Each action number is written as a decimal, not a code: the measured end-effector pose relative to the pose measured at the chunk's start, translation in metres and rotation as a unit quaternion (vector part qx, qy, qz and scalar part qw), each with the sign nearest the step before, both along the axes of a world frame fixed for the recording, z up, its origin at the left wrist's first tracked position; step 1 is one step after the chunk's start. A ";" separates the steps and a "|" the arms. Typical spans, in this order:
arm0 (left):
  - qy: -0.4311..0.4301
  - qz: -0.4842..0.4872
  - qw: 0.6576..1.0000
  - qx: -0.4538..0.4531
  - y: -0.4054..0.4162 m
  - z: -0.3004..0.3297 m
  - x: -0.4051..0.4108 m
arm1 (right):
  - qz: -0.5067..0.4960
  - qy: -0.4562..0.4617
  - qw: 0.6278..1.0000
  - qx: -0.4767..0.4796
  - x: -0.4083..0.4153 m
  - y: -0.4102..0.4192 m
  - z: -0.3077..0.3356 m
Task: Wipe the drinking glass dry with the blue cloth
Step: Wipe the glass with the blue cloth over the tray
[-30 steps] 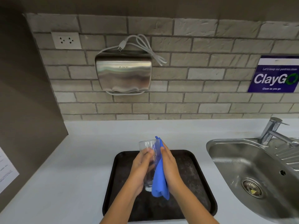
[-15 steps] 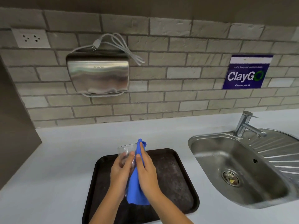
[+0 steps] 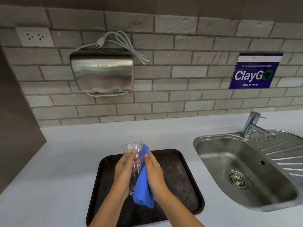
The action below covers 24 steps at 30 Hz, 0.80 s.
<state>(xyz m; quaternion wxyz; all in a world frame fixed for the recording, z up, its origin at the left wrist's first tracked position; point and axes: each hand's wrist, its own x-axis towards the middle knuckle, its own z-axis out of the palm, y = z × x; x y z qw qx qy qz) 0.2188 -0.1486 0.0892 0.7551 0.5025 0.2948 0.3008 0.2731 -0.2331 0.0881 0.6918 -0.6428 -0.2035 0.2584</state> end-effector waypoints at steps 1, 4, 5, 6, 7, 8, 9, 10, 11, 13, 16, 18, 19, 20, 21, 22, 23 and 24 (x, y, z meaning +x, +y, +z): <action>0.001 -0.001 1.000 0.004 0.000 0.001 -0.001 | 0.003 0.019 1.000 -0.003 0.001 0.001 -0.001; 0.004 0.000 1.000 0.002 0.001 0.001 -0.003 | -0.003 0.006 1.000 -0.008 -0.005 0.002 -0.003; 0.009 0.003 1.000 0.002 0.002 0.001 -0.004 | -0.006 -0.014 1.000 -0.007 -0.009 0.003 -0.004; 0.015 0.006 1.000 -0.001 0.003 0.002 -0.005 | -0.008 -0.040 0.999 -0.009 -0.014 0.003 -0.005; 0.020 0.011 1.000 -0.006 0.004 0.003 -0.006 | -0.009 -0.068 0.998 -0.016 -0.018 0.004 -0.006; 0.025 0.017 0.999 -0.011 0.005 0.004 -0.007 | -0.006 -0.092 0.995 -0.023 -0.022 0.005 -0.007; 0.027 0.020 0.999 -0.014 0.006 0.005 -0.008 | 0.000 -0.106 0.994 -0.026 -0.024 0.006 -0.007; 0.029 0.022 0.999 -0.015 0.008 0.004 -0.009 | 0.006 -0.103 0.994 -0.022 -0.024 0.007 -0.008; 0.031 0.023 0.999 -0.019 0.009 0.003 -0.009 | 0.012 -0.083 0.996 -0.017 -0.022 0.009 -0.009; 0.036 0.021 0.998 -0.037 0.011 0.002 -0.010 | 0.017 -0.008 1.000 -0.007 -0.015 0.012 -0.011; 0.043 0.018 0.997 -0.055 0.013 0.001 -0.009 | 0.009 0.088 0.996 -0.019 -0.005 0.014 -0.014; 0.044 0.021 0.996 -0.075 0.015 0.004 -0.008 | 0.027 0.122 0.992 -0.008 -0.003 0.012 -0.015; 0.041 0.028 0.994 -0.094 0.016 0.006 -0.007 | 0.040 0.148 0.988 0.001 -0.003 0.009 -0.015; 0.036 0.034 0.993 -0.111 0.017 0.008 -0.006 | 0.057 0.187 0.981 0.010 -0.003 0.006 -0.015; 0.031 0.036 0.991 -0.124 0.018 0.009 -0.005 | 0.077 0.216 0.973 0.010 -0.003 0.004 -0.016; 0.023 0.035 0.991 -0.129 0.019 0.009 -0.003 | 0.094 0.234 0.968 0.006 -0.002 0.001 -0.017; 0.015 0.033 0.991 -0.131 0.020 0.008 -0.002 | 0.104 0.236 0.966 -0.006 0.000 -0.001 -0.018; 0.013 0.032 0.991 -0.128 0.019 0.007 -0.001 | 0.104 0.231 0.967 -0.018 0.001 -0.002 -0.018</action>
